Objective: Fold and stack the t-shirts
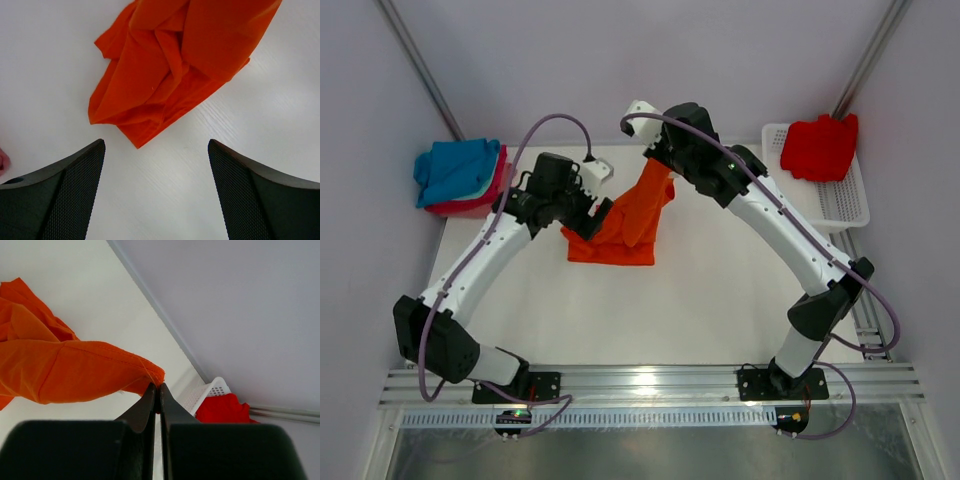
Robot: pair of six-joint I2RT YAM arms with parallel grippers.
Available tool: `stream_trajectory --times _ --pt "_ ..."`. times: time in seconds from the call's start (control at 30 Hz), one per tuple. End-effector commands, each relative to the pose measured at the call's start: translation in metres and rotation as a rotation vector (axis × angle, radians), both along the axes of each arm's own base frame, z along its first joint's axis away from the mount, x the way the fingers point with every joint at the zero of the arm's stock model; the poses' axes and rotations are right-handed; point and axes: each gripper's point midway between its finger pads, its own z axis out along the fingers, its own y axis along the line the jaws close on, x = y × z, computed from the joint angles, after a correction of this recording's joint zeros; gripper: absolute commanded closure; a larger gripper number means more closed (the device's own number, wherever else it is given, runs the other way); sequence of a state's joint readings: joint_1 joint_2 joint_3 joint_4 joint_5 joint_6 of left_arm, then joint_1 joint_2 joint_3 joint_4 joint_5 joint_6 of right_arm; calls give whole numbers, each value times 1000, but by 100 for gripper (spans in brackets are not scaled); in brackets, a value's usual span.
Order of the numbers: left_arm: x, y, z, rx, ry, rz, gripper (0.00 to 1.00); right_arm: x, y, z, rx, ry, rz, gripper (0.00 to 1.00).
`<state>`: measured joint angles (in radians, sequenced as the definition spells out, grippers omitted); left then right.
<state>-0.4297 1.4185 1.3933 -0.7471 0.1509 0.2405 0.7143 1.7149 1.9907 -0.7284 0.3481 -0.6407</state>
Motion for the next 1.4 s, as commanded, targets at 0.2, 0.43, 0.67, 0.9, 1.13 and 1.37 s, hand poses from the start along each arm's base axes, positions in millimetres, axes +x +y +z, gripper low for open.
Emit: stream_trajectory --times 0.2,0.43,0.67,0.9,1.13,1.37 --pt "10 -11 -62 26 76 -56 16 -2 -14 45 62 -126 -48 97" --pt "23 -16 -99 50 149 -29 17 -3 -11 39 71 -109 -41 97" --pt "33 -23 -122 46 188 -17 19 -3 -12 40 70 -114 -45 97" --pt "34 -32 -148 68 232 -33 21 -2 -11 40 70 -115 -45 97" --pt "43 -38 -163 82 230 -15 27 -4 -11 39 72 -108 -38 97" --pt "71 -41 -142 80 165 49 91 -6 -17 36 68 -107 -48 97"
